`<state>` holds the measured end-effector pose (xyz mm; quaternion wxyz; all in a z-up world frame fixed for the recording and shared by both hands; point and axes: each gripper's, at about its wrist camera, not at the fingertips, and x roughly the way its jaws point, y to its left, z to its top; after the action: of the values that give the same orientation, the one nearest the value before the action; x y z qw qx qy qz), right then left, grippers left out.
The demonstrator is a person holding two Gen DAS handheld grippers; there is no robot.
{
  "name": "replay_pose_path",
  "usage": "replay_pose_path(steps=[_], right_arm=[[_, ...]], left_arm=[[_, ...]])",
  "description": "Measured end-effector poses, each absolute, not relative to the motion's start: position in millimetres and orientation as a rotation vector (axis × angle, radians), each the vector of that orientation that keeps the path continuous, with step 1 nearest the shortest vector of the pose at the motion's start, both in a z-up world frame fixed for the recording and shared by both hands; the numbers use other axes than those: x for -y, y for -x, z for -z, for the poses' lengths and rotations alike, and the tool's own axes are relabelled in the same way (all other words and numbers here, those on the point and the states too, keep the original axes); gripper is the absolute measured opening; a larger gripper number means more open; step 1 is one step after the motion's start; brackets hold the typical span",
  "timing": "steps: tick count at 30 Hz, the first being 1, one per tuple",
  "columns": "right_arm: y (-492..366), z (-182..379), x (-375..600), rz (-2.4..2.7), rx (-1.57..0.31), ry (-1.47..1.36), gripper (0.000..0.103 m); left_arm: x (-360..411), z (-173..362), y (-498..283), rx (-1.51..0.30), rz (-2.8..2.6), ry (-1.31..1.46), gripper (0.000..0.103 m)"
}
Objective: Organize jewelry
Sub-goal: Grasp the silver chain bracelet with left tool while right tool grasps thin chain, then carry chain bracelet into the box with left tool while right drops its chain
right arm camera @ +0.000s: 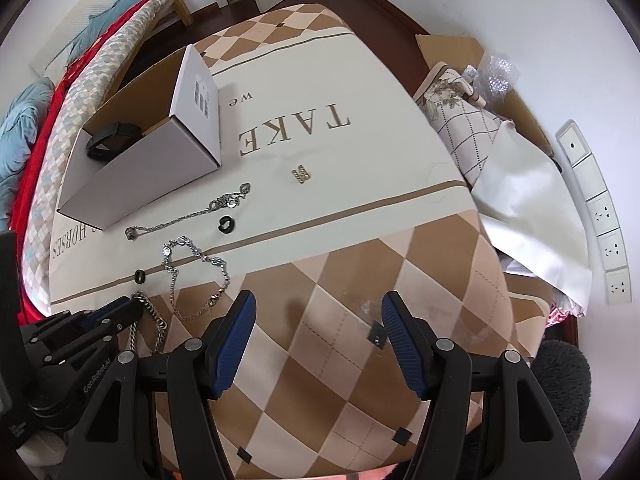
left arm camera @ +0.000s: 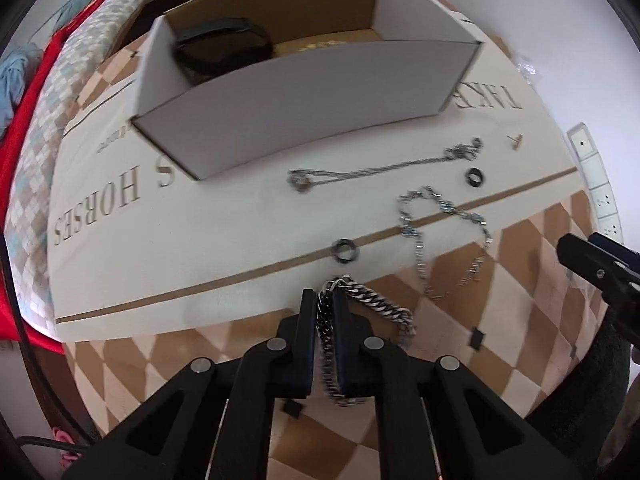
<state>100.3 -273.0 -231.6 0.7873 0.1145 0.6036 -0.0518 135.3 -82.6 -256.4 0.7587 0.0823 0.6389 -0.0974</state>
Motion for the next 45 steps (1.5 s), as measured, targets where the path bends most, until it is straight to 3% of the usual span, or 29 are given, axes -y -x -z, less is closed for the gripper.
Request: replay_pose_path(steps=[14, 20, 21, 24, 25, 32, 45], right_arm=[[-121.8, 244.1, 231.5, -0.054, -1.281, -0.228, 0.067], [-139.9, 264.4, 199.6, -0.117, -1.295, -0.039, 0.066], [-139.3, 264.1, 192.2, -0.123, -1.262, 0.023, 0.062], [-136.2, 263.9, 180.4, -0.126, -1.229, 0.111, 0.028], [-136.2, 263.6, 180.5, -0.132, -1.233, 0.103, 0.004], [-132.3, 254.1, 206.2, -0.202, -1.266, -0.168, 0.002], [-119.0, 196.6, 221.4, -0.277, -1.178, -0.301, 0.002]], left_arm=[[-17.8, 238.6, -146.3, -1.361, -0.003, -0.116, 0.005], [-20.4, 234.6, -155.2, -1.343, 0.025, -0.126, 0.006], [-14.7, 233.2, -156.1, -1.342, 0.028, -0.126, 0.006], [-5.0, 229.5, -151.6, -1.336, 0.042, -0.116, 0.006], [-4.3, 228.3, -151.2, -1.334, 0.047, -0.111, 0.006], [0.9, 200.2, -147.1, -1.313, 0.137, -0.035, 0.006], [10.0, 128.1, -156.4, -1.197, 0.245, 0.003, 0.005]])
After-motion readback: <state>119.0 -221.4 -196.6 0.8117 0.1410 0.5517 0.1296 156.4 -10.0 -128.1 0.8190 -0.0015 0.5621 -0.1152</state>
